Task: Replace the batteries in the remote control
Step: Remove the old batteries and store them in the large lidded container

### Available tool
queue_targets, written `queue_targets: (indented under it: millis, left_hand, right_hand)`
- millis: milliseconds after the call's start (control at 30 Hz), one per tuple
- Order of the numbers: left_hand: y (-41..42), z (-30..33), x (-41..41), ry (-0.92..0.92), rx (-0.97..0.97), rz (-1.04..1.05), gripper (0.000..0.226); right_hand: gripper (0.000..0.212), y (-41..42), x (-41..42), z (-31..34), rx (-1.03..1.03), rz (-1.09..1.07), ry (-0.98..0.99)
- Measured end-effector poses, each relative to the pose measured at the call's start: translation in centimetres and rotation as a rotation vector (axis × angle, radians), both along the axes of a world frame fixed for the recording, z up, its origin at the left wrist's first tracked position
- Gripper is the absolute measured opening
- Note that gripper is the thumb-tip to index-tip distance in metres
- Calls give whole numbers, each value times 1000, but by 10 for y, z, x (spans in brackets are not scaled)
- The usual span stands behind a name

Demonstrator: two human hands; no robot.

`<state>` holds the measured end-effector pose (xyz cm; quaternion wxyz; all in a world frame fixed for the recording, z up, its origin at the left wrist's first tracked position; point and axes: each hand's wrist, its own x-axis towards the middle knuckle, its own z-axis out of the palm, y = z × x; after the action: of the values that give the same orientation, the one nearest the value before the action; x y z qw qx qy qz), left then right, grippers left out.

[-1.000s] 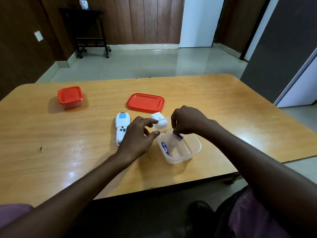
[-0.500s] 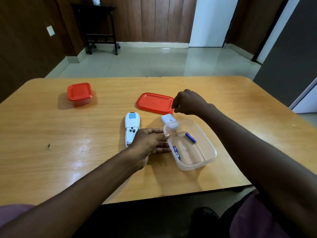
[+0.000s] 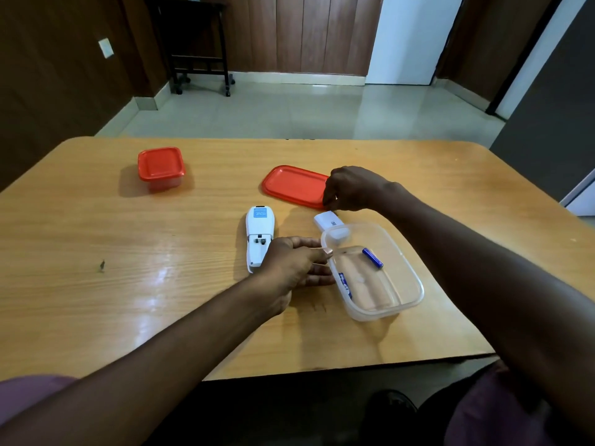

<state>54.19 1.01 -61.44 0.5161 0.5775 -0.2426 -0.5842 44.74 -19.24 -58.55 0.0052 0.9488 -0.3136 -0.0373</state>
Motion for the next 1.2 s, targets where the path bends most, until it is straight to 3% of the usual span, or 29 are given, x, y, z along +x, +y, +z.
queue_targets:
  millis: [133, 233, 333, 467, 600, 733, 800, 867, 933, 1033, 1200]
  left_hand:
    - [1, 1, 0, -2, 3, -1, 19]
    - [1, 1, 0, -9, 12, -2, 21]
    - [1, 2, 0, -23, 23, 4, 25]
    - [1, 5, 1, -48, 35, 63, 26]
    - [-1, 11, 2, -37, -25, 161, 26]
    - [0, 27, 6, 170, -79, 284, 12]
    - [3, 29, 10, 213, -123, 291, 17]
    - [6, 29, 14, 189, -140, 269, 34]
    - [9, 29, 14, 143, -124, 229, 48]
    - [15, 30, 7, 58, -87, 131, 49]
    - [28, 28, -11, -136, -72, 4, 44]
  right_hand:
    - [19, -4, -1, -9, -125, 157, -18]
    - [14, -4, -9, -16, -338, 290, -223]
    - [16, 5, -17, -8, -504, 250, -466]
    - [11, 41, -26, 8, -551, 151, -720]
    - [6, 99, -34, 29, -308, -56, -969]
    - [7, 143, -53, 45, 323, -373, -1222]
    - [9, 154, -65, 46, 615, -466, -1331]
    - [13, 159, -75, 46, 777, -549, -1349]
    - [14, 158, -83, 44, 852, -622, -1303]
    - [20, 148, -98, 38, 855, -722, -1217]
    - [13, 132, -117, 29, 607, -787, -901]
